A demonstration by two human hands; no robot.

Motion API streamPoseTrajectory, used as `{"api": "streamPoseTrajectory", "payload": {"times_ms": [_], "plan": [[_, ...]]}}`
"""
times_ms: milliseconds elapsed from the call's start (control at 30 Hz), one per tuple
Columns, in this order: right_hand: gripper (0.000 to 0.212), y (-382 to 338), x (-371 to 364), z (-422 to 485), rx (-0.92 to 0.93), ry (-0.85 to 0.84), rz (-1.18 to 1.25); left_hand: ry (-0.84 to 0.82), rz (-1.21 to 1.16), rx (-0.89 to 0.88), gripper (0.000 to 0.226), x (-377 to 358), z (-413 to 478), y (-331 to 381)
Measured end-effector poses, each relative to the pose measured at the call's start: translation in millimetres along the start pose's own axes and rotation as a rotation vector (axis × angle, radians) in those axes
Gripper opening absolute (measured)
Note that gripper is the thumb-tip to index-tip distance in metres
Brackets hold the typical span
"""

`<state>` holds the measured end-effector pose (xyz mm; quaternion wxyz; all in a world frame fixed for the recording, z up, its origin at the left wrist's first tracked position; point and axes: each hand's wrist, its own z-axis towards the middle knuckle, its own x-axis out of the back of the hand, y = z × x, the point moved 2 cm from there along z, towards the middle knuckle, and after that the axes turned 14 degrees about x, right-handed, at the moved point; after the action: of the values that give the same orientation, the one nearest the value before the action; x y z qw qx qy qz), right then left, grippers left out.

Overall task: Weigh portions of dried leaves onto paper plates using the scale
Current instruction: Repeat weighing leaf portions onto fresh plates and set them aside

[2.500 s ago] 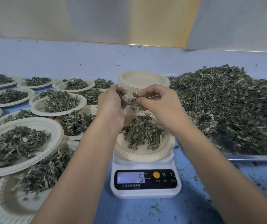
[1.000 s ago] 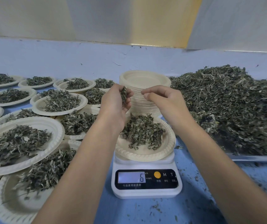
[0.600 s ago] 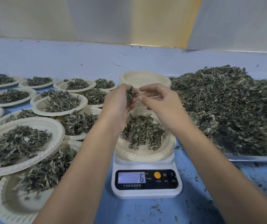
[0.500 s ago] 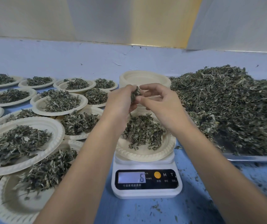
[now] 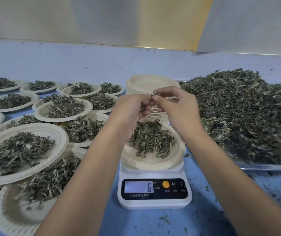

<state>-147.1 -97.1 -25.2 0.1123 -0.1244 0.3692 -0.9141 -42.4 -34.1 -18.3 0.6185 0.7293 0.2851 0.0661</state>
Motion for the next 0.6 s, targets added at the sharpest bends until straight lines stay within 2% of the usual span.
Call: {"api": "streamPoseTrajectory", "payload": {"times_ms": [100,200,367,600], "plan": [[0.014,1,4,2,-0.043,0.018,0.059,0.064,0.037,-0.039,0.025,6,3,1],[0.008,6,7,2,-0.096,-0.025,-0.002,0.087,0.062,-0.053,0.022,14,6,0],[0.005,10,6,0,-0.147,-0.112,-0.083,0.068,-0.015,-0.025,0.02,16,7,0],[0.008,10,5,0,-0.165,-0.134,-0.095,0.061,-0.064,-0.023,0.018,20,8,-1]]}}
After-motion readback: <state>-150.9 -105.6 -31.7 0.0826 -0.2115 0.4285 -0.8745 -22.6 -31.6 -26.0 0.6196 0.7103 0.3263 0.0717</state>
